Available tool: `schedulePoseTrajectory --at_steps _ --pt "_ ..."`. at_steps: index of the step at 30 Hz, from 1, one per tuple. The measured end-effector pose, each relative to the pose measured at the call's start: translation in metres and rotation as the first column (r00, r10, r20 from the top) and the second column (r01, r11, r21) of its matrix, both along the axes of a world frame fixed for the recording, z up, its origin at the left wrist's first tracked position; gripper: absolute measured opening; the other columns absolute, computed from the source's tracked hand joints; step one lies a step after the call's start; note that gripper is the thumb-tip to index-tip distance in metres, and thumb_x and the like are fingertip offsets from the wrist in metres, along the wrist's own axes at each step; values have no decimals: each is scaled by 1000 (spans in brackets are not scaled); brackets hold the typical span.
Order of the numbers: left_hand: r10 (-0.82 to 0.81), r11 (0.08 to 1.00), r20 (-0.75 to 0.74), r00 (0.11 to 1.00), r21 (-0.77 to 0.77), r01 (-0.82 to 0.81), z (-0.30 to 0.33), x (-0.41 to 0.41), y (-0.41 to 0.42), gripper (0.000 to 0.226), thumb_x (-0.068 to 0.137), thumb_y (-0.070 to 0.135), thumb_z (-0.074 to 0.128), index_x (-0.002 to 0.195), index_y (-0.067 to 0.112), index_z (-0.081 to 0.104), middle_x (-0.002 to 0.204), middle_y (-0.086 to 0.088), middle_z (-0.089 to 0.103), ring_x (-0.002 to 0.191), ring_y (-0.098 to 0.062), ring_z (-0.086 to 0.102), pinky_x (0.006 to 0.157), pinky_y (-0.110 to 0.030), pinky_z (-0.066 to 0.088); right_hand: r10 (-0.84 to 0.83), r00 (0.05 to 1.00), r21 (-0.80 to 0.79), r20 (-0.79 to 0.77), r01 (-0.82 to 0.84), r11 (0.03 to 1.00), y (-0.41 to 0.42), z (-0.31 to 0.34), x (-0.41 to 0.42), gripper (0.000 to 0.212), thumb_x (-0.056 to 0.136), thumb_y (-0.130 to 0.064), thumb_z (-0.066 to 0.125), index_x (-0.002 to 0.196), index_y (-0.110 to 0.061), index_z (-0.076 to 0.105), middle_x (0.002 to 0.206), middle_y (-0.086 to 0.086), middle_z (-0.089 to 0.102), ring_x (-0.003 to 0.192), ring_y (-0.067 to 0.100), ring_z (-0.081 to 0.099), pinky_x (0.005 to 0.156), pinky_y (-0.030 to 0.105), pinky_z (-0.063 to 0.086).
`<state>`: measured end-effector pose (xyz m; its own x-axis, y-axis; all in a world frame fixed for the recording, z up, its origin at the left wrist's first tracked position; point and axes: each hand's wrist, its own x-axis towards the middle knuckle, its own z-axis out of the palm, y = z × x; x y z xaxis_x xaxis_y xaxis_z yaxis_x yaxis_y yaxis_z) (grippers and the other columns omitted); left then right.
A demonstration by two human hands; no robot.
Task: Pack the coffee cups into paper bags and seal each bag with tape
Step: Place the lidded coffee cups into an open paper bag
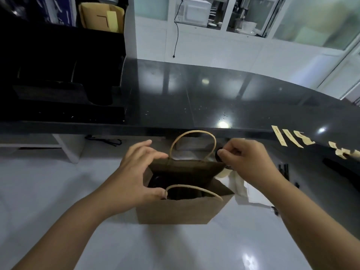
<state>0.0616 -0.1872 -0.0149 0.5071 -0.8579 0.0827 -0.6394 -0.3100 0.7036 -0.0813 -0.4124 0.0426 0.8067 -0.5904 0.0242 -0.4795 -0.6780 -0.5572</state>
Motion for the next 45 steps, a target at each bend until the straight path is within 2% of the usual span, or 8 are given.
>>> schedulePoseTrajectory --at_steps 3,7,12,16,26,36,41,45 --pt "55 998 5 998 -24 -54 2 -2 -9 53 64 45 79 108 45 49 129 31 29 134 14 6 106 -26 24 -65 996 7 -57 66 998 -30 -21 -4 8 88 -22 65 88 -15 67 83 0 67 75 16 63 71 32 56" --pt "187 981 1 982 -48 -186 2 -10 -20 38 66 36 80 92 40 53 124 23 35 127 3 31 99 -26 31 -161 981 64 -105 168 984 -70 -63 -6 27 86 -23 67 112 -15 63 108 3 65 97 18 61 84 33 53" --pt "130 991 36 991 -3 -130 -4 -10 -24 41 57 68 62 93 50 53 120 20 50 134 0 25 102 -43 38 -246 957 8 -154 250 968 -91 -92 -2 64 80 -29 73 134 -12 45 132 11 47 125 28 39 100 41 38" --pt "175 981 32 984 74 -177 -3 -14 -26 48 56 76 57 98 52 53 132 22 42 138 2 12 106 -42 34 -237 953 115 -187 261 958 -97 -110 6 78 73 -36 80 136 -13 40 132 12 45 121 31 44 100 45 43" --pt "167 962 1 986 217 -163 5 -22 -29 76 49 73 55 121 50 44 146 22 20 140 -2 3 110 -44 30 -242 966 260 -86 257 931 -96 -120 9 76 68 -27 84 130 -17 42 127 9 51 112 28 53 87 38 50" --pt "95 966 -49 994 246 -81 15 -26 -28 82 48 67 61 123 57 30 136 39 -2 127 11 -2 106 -31 29 -179 970 308 164 122 944 -55 -67 -23 79 75 -25 79 141 -22 36 131 -3 42 109 8 39 90 23 36" --pt "73 957 -31 997 284 -61 15 -26 -28 90 44 72 58 127 57 26 143 35 -5 139 -1 -10 114 -41 22 -222 920 295 324 124 947 -36 -29 -34 78 75 -28 77 141 -26 36 131 -9 42 117 7 43 93 22 35" --pt "67 955 -25 997 292 -57 14 -25 -28 98 45 73 60 134 53 25 143 35 -8 141 -5 -11 115 -43 20 -235 854 297 464 100 950 -20 -1 -40 64 72 -30 75 127 -37 42 120 -13 49 107 -1 49 83 13 38"
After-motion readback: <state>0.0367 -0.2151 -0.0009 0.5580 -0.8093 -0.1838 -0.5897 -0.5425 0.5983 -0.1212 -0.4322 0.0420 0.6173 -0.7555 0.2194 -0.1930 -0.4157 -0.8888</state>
